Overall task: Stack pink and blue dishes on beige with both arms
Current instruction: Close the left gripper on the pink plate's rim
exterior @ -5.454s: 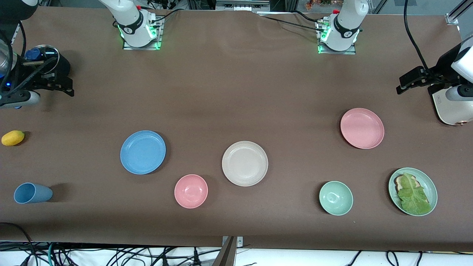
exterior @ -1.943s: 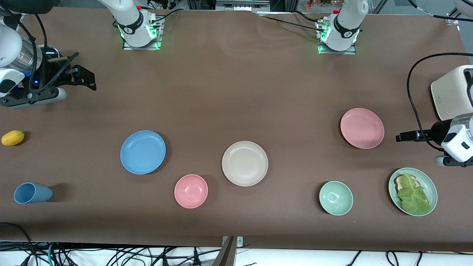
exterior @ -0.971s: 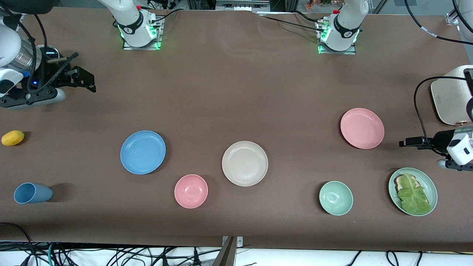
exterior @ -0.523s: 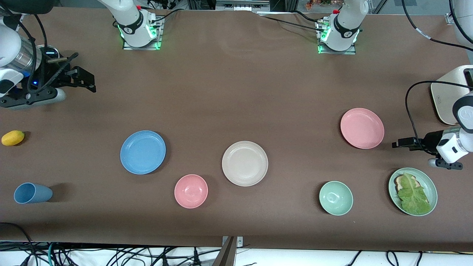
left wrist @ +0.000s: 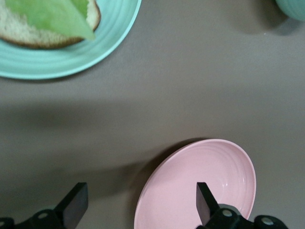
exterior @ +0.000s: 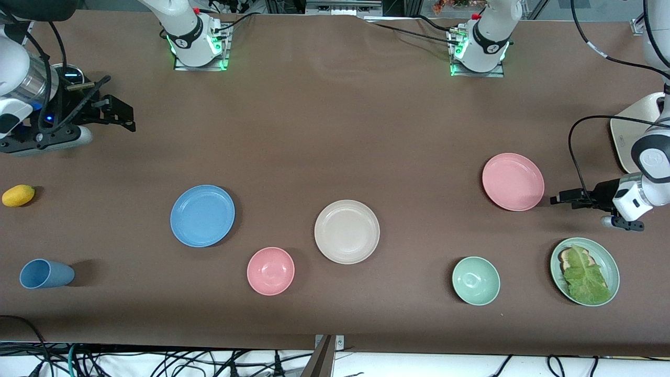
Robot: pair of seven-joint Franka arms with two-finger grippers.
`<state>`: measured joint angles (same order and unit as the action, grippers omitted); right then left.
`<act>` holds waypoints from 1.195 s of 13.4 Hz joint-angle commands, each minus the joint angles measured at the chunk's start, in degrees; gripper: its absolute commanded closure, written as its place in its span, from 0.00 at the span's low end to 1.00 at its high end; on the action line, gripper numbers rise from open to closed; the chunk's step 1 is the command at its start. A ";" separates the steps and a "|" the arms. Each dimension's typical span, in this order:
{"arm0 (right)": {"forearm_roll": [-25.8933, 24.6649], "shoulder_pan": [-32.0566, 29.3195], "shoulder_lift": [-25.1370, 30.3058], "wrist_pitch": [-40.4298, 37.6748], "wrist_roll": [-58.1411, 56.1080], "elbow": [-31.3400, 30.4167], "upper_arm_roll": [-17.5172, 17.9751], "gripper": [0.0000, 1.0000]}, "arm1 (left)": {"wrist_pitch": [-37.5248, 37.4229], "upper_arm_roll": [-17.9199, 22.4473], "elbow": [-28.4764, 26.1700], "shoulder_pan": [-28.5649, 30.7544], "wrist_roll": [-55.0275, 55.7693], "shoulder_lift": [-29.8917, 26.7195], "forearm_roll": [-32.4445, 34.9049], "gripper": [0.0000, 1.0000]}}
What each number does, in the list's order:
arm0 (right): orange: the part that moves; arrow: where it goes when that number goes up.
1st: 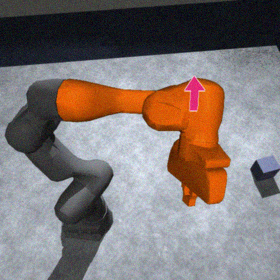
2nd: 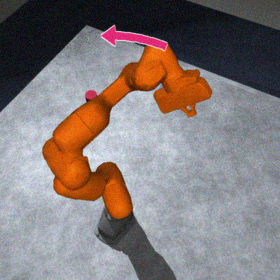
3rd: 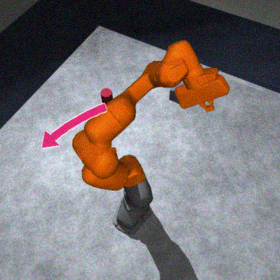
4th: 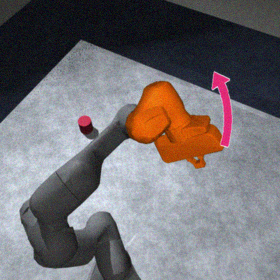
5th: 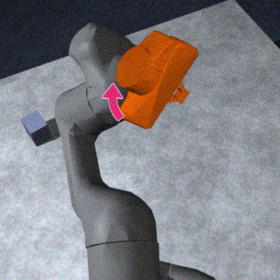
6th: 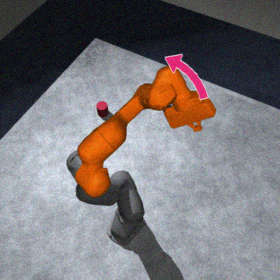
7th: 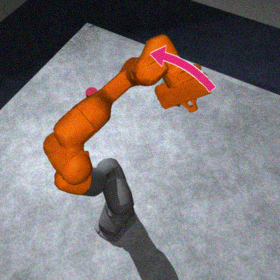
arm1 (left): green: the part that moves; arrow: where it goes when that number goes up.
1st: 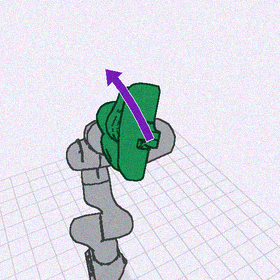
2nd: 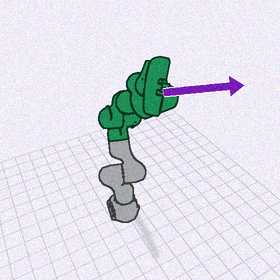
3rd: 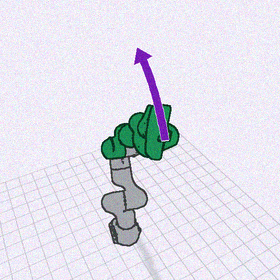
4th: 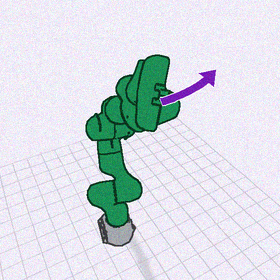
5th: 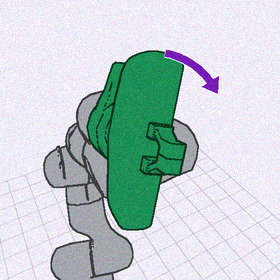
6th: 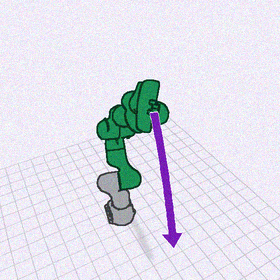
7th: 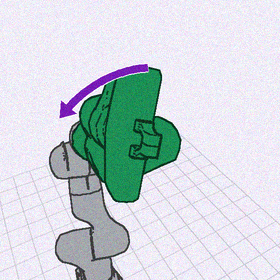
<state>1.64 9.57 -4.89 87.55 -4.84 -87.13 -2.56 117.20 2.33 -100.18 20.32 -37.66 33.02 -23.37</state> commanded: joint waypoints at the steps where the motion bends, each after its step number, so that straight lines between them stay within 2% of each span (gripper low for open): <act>1: 0.20 -0.52 -0.21 -0.01 -0.26 0.91 -0.34 0.00 | 1.63 -0.22 -3.69 1.12 -2.16 -0.41 -4.47 0.00; 5: 0.20 -0.52 -0.21 -0.10 -0.26 0.91 -0.43 0.00 | 3.47 -0.22 -7.47 1.83 -2.16 -0.77 -6.86 0.00; 14: 0.29 -0.52 -0.21 -0.10 -0.18 0.91 -0.43 0.00 | 6.38 -0.22 -11.52 1.83 -2.16 -1.20 -9.05 0.01; 15: 0.20 -0.43 -0.21 -0.19 -0.17 0.91 -0.43 0.00 | 6.38 -0.31 -12.05 1.83 -2.16 -1.38 -9.49 0.07; 16: 0.29 -0.52 -0.21 -0.19 -0.17 0.91 -0.51 0.00 | 6.38 -0.22 -12.14 1.83 -2.16 -1.47 -9.50 0.27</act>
<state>1.64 9.36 -4.90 87.58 -4.84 -87.13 -3.08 122.64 2.28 -110.14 21.86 -37.87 33.27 -30.60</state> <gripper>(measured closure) 0.000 0.044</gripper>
